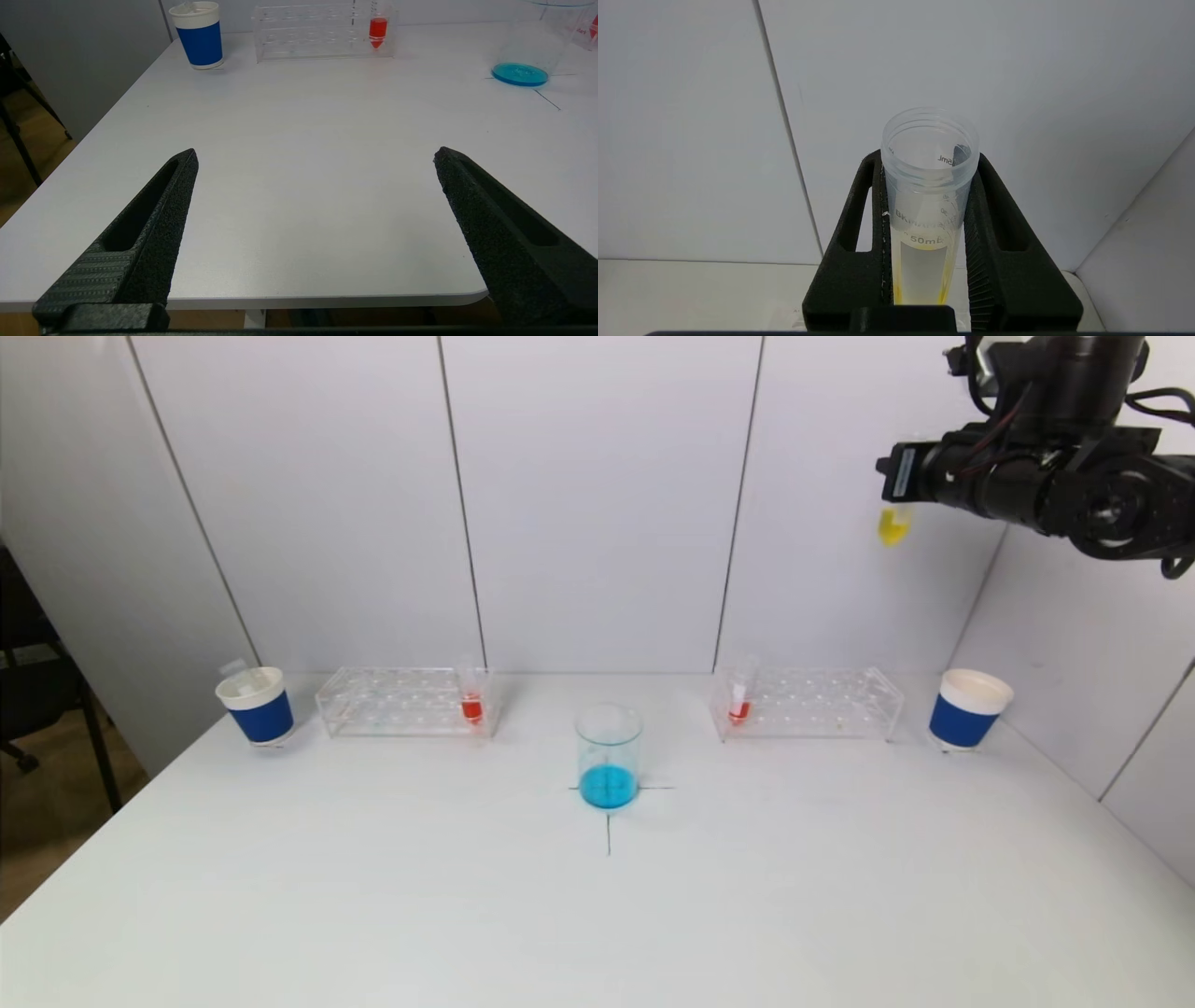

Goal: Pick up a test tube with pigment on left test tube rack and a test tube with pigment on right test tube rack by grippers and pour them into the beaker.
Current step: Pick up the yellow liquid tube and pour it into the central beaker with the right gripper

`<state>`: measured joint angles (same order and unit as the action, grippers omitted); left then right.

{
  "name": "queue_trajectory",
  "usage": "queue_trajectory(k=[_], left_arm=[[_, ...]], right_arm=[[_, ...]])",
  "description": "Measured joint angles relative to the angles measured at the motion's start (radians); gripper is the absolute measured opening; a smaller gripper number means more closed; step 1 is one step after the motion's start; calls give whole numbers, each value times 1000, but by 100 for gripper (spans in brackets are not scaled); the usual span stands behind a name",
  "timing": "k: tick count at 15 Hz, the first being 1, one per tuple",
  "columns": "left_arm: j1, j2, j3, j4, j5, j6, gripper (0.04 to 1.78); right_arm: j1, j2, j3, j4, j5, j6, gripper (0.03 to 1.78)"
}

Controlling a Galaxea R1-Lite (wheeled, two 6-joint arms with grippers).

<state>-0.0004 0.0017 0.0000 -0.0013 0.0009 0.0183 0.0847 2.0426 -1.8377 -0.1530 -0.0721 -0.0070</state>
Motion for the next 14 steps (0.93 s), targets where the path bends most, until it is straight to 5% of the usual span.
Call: queue_trajectory(k=[2,4,10,14], left_arm=[[0,0,0,0,0,0,176],[0,0,0,0,0,0,176],[0,0,0,0,0,0,176],[0,0,0,0,0,0,176]], right_arm=[[2,22,-91,51,83,-8,50],[0,32,-116,56,225,-31,50],[35,30,-128,63,554,-230,50],[97,45,-122,68,650,-417,50]])
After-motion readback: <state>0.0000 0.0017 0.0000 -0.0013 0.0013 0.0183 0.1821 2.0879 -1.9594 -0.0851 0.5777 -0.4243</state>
